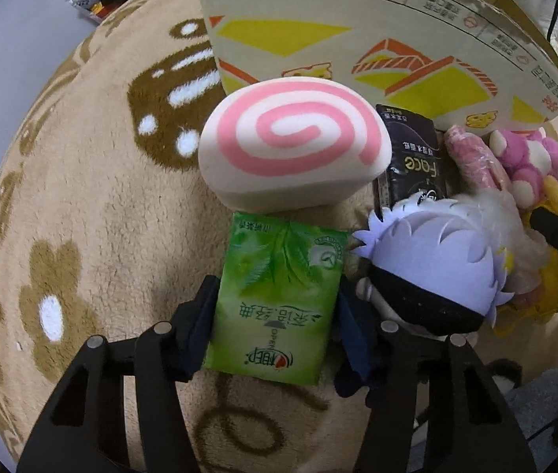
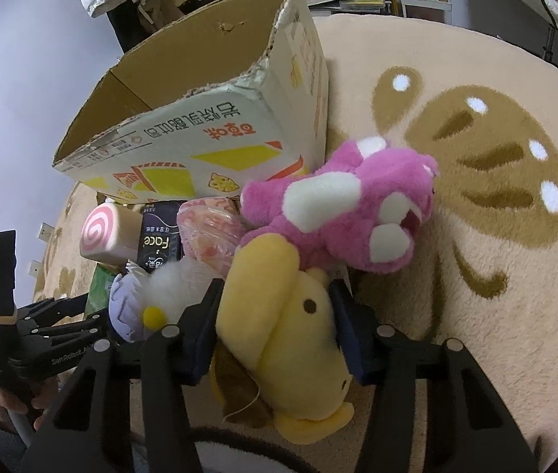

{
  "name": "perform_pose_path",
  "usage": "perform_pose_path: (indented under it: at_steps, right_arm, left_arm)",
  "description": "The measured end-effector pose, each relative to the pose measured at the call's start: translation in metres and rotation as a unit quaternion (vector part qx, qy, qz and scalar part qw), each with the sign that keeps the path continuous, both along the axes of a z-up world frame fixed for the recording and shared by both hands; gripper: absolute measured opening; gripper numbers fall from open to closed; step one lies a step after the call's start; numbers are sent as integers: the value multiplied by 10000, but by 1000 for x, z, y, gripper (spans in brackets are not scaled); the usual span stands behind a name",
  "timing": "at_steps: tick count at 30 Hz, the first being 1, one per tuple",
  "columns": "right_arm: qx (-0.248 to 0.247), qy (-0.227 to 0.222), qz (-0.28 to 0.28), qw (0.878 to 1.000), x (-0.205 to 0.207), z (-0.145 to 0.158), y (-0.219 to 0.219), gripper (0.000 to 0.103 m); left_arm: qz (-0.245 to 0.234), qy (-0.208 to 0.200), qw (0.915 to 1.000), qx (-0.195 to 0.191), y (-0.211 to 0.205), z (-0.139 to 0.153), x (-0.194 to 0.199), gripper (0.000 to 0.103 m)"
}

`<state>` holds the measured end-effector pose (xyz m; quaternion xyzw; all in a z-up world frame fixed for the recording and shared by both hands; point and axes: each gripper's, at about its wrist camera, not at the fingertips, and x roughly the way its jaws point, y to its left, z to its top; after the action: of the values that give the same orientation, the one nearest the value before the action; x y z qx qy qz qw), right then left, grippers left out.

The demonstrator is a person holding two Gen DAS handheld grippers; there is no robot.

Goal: Organize soft objects
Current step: 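Lower left tool onto green tissue pack while right tool lowers onto yellow plush duck, then lift green tissue pack with left tool while right tool lifts yellow duck over box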

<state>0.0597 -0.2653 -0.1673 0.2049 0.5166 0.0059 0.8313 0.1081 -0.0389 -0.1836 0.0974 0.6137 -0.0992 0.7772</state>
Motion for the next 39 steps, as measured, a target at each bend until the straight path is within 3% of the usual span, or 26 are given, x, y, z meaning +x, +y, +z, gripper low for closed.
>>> perform_pose_path:
  at_steps: [8,21,29,39]
  right_arm:
    - [-41,-229,-110,9997,-6,12,-3,52]
    - [-122,-948,-31,9954,-18,42,2,51]
    - [-340,-1536,54,9875,-32,68,12,51]
    - [-668,-2166,47,9740,-48,100,18,50]
  left_arm:
    - [29,-259,9996,-92,3,17,-4,56]
    - [-13,-1173,9929,-178,-4,69,-38,56]
    - [109,-1765,9837,-319,12,101,-42,56]
    - [154,-2732,9608,-452,20,145,-54,56]
